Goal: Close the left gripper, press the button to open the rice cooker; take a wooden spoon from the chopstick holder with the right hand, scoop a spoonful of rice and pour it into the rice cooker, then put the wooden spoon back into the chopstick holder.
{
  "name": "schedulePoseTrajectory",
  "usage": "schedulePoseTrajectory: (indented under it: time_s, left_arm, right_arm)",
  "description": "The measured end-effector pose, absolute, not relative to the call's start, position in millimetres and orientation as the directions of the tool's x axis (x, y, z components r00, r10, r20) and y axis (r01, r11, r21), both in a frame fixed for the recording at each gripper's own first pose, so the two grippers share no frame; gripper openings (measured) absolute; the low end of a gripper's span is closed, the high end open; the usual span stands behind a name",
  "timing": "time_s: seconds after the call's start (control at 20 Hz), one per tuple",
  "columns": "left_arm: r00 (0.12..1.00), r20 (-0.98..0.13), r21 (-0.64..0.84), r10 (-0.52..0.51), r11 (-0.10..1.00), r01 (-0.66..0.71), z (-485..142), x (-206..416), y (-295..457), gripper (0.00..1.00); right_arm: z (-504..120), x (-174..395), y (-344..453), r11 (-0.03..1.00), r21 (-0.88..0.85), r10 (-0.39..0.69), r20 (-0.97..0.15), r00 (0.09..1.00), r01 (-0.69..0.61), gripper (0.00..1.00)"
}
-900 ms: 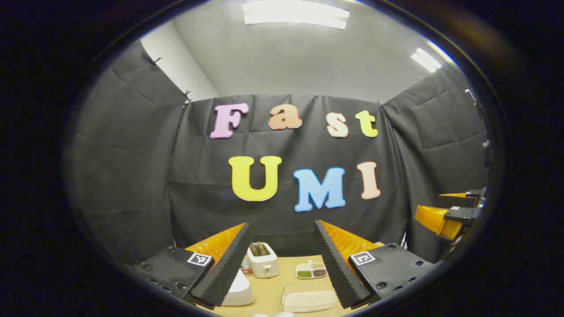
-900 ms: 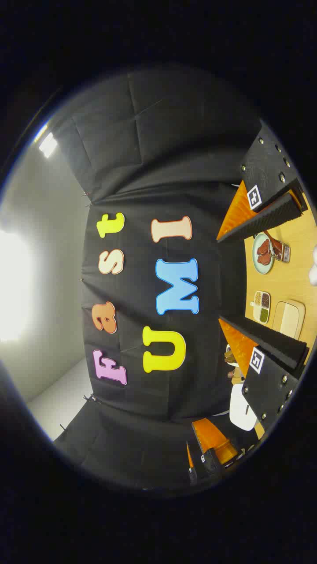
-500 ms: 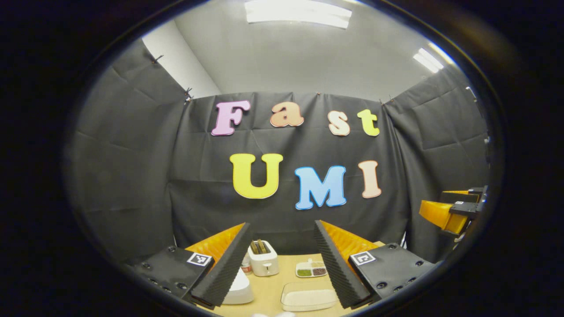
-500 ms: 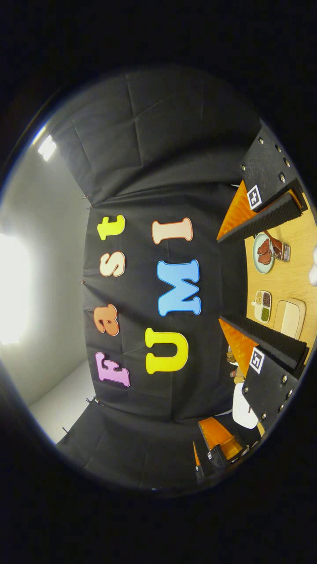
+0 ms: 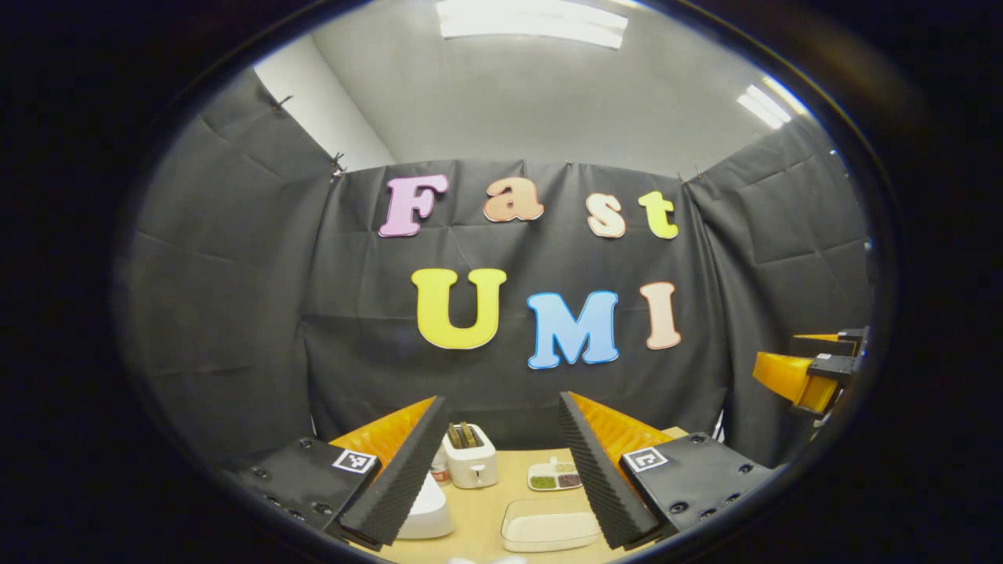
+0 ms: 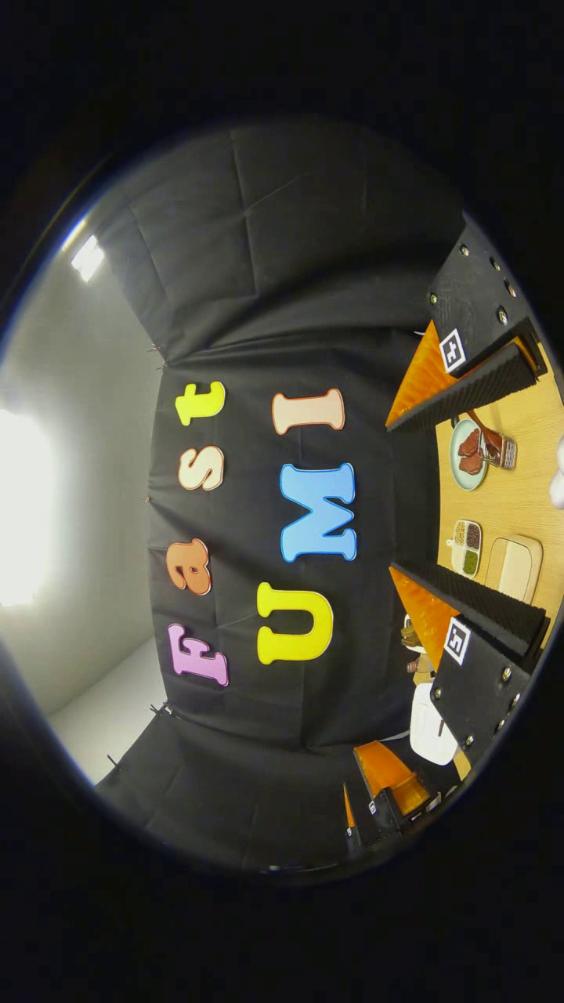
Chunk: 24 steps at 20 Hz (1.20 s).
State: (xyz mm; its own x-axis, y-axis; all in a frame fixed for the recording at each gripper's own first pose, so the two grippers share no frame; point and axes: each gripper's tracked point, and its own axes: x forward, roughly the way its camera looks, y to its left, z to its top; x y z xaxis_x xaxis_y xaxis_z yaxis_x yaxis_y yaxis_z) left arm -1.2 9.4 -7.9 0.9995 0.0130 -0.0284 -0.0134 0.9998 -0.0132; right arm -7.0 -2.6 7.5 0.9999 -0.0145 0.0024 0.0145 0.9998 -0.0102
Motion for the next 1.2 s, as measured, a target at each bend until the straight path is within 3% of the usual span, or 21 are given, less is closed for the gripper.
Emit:
schedulePoseTrajectory:
  time_s: [0.15, 0.3, 0.4, 0.5, 0.55, 0.6, 0.95, 1.2]
  left_arm:
    - [0.999, -0.040, 0.000, 0.009, 1.000, -0.009, -10, 3, 10, 0.98]
    - [0.999, -0.036, 0.012, -0.009, 1.000, 0.009, -9, 4, 8, 0.91]
    - [0.996, -0.037, 0.011, -0.076, 0.997, 0.076, -11, 5, -4, 0.87]
    - [0.992, -0.052, 0.023, -0.111, 0.993, 0.112, -15, 8, -9, 0.55]
    - [0.994, -0.060, 0.017, -0.089, 0.996, 0.090, -20, 4, 0, 0.17]
    - [0.995, -0.070, 0.003, -0.075, 0.997, 0.075, -24, 9, 5, 0.09]
    - [0.993, -0.115, -0.031, -0.012, 0.999, 0.008, -41, 29, 34, 0.08]
    - [0.980, -0.147, -0.007, 0.138, 0.990, -0.140, -72, 65, 102, 0.08]
  right_arm:
    - [5, -7, -3, 1.000, -0.014, -0.014, 0.002, 1.000, 0.014, 0.97]
    - [2, -7, -4, 1.000, -0.017, -0.020, -0.006, 1.000, 0.020, 0.97]
    - [1, -6, -2, 1.000, -0.007, -0.019, -0.012, 1.000, 0.019, 0.97]
    - [1, -6, -1, 1.000, 0.000, -0.020, -0.014, 1.000, 0.020, 0.97]
    - [1, -6, 0, 1.000, -0.002, -0.020, -0.017, 1.000, 0.020, 0.97]
    - [0, -5, 0, 1.000, -0.005, -0.022, -0.020, 1.000, 0.021, 0.97]
    - [-7, -3, 0, 0.999, -0.019, -0.036, -0.043, 0.998, 0.035, 0.97]
    - [-7, 0, -4, 0.998, -0.041, -0.055, -0.063, 0.997, 0.052, 0.98]
